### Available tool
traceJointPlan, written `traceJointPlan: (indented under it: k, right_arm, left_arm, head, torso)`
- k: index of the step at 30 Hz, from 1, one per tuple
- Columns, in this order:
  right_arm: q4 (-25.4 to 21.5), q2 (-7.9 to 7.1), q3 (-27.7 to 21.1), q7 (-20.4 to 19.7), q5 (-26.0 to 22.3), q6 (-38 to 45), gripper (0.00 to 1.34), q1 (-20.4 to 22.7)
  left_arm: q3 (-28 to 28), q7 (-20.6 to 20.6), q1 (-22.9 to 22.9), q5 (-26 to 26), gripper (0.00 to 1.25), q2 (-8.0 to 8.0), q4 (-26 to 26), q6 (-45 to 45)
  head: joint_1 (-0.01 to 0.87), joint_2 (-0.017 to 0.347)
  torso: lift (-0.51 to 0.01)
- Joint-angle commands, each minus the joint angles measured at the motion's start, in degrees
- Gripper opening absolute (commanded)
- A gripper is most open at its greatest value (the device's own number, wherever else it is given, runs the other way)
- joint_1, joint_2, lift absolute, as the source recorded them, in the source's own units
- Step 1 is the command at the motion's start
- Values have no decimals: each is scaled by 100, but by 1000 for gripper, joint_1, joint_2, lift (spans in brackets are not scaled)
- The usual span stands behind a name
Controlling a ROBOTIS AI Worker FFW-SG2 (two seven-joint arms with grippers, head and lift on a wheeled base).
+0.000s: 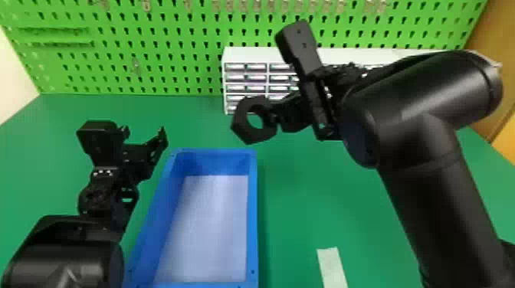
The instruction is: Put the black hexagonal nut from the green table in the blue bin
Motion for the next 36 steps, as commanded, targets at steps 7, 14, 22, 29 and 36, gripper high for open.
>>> traceJointPlan:
  k: [7,14,22,29,36]
  right_arm:
    - [-5,-34,484,-9,-506,-559,267,7]
    - [197,-52,748,-18,-576,-656,267,16]
    - [566,-96,1091,-202,-989,-919,267,-2]
    - [909,-149,1468,-316,-1332,-1113,267,-72]
    - [1225,-237,1864,-395,-1569,-1236,267,-256]
  left_arm:
    - [3,0,-7,0,785,0,0,0]
    - [3,0,-7,0,785,0,0,0]
    - [3,0,-7,9,785,0,0,0]
    - [12,0,-7,9,785,9,0,0]
    - [12,0,-7,9,785,0,0,0]
  head:
    - [686,52]
    - [686,52]
    - [686,52]
    - [686,52]
    - [686,52]
  torso:
    - [-97]
    - [-97]
    - [-97]
    - [-97]
    - [-97]
